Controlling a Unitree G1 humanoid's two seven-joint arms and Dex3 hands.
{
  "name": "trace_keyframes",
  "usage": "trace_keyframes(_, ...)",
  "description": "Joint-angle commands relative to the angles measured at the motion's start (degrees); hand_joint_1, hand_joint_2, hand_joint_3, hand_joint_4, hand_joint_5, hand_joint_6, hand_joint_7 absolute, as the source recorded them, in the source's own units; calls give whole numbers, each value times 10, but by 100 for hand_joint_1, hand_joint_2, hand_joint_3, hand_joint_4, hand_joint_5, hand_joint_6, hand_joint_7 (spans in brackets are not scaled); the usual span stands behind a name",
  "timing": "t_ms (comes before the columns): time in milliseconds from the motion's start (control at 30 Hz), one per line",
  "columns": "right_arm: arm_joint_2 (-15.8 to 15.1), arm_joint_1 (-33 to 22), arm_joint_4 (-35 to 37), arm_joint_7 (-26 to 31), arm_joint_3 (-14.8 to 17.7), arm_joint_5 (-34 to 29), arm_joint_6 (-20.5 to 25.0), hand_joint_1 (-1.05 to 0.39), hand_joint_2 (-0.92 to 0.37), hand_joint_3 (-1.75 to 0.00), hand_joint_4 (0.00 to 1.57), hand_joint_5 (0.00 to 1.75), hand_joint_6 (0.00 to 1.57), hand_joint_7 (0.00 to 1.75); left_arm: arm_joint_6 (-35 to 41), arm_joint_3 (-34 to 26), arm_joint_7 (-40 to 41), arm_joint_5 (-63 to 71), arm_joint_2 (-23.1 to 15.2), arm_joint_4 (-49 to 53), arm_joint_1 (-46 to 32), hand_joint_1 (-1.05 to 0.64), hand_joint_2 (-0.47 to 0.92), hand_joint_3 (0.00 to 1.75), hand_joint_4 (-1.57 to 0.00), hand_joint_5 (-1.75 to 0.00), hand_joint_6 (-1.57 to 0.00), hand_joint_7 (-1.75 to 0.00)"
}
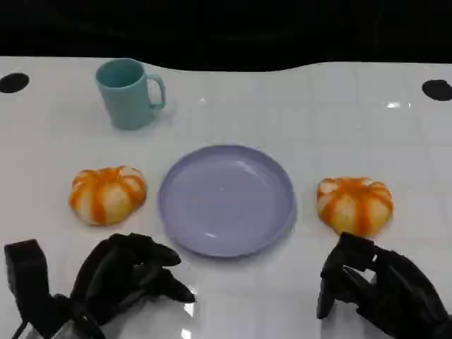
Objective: Grasp the bread from the table and place it into the plate.
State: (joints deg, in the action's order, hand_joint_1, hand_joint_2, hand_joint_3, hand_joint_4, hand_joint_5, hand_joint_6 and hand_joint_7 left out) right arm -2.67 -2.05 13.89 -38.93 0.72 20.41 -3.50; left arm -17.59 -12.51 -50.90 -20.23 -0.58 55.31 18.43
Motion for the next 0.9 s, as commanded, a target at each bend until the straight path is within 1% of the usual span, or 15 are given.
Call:
trace_keyframes(33, -8, 1, -1, 1, 4, 0, -3, -57, -92, -29, 59, 167, 60, 135, 7, -1, 4, 3, -8, -2, -9, -101, 75, 0, -157, -25, -157, -3)
trace_keyframes(133, -9, -2, -8, 11, 2, -8, -4, -57, -92, -28, 60, 167, 61, 136, 6, -1, 2, 2, -8, 1, -7, -101, 75, 0, -157, -25, -157, -3)
trace_keyframes(400, -9, 0, -3, 2, 3, -2, -3, -57, -92, -30, 59, 166, 61, 135, 2, 0, 6, 5, -8, -1, -10, -102, 75, 0, -157, -26, -157, -3)
trace_keyframes(700, -6, 1, 6, 0, 2, -3, -12, -57, -92, -29, 60, 166, 61, 136, -1, 1, 10, 9, -10, 1, -10, -104, 75, 0, -157, -28, -157, -5)
trace_keyframes(900, -8, 4, 13, -3, 2, -6, -26, -57, -92, -31, 59, 168, 60, 136, -1, 0, 9, 9, -9, 4, -8, -103, 75, 0, -157, -27, -157, -4)
